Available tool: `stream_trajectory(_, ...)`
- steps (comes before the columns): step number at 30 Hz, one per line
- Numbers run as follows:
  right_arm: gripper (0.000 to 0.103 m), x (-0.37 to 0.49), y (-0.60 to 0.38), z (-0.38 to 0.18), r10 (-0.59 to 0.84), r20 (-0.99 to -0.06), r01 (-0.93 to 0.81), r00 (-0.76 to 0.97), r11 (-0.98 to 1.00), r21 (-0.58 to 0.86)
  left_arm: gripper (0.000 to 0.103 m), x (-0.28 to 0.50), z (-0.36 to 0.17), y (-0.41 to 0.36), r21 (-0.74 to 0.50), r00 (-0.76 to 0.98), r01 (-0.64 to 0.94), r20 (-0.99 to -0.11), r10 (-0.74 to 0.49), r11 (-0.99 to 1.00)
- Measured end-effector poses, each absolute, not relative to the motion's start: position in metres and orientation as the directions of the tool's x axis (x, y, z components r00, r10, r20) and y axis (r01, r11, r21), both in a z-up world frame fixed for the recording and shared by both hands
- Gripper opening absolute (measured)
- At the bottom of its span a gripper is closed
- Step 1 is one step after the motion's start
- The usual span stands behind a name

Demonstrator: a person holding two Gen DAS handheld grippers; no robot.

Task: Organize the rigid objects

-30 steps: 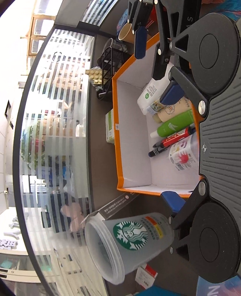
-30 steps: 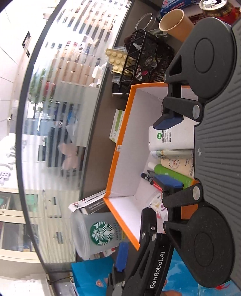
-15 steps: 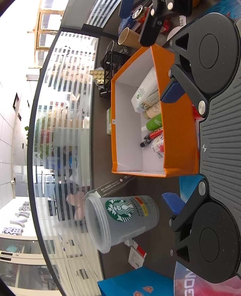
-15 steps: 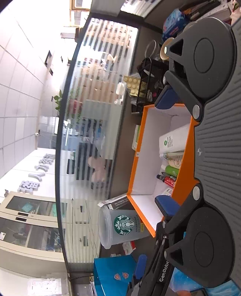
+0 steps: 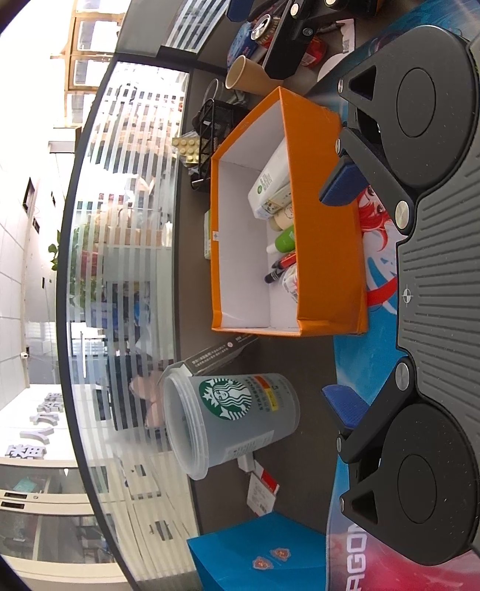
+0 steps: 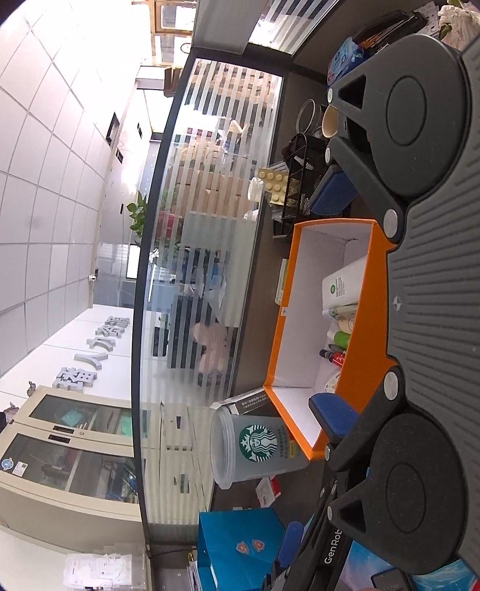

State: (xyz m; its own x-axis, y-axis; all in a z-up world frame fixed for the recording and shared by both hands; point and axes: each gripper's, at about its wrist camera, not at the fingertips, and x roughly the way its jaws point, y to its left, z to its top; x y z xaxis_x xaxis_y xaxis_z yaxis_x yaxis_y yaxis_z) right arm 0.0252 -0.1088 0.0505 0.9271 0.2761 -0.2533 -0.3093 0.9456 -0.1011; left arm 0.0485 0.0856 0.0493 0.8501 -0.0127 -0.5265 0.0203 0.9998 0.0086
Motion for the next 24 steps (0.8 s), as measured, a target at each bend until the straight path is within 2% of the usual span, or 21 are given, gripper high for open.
stream_trajectory(11,0.103,0.022,-0.104,0.049,0.275,-0.247,-0.312,0.929,0.942,-0.126,0.103,0.04,0.055,0.084,0.056,0.859,-0.005,-0.511,0.032,0.998)
stream_trajectory(24,0.103,0.022,-0.099,0.046,0.282,-0.261,-0.327,0.923,0.933,-0.15,0.103,0.036,0.056,0.077,0.074,0.865,0.02,-0.501,0.02,0.997)
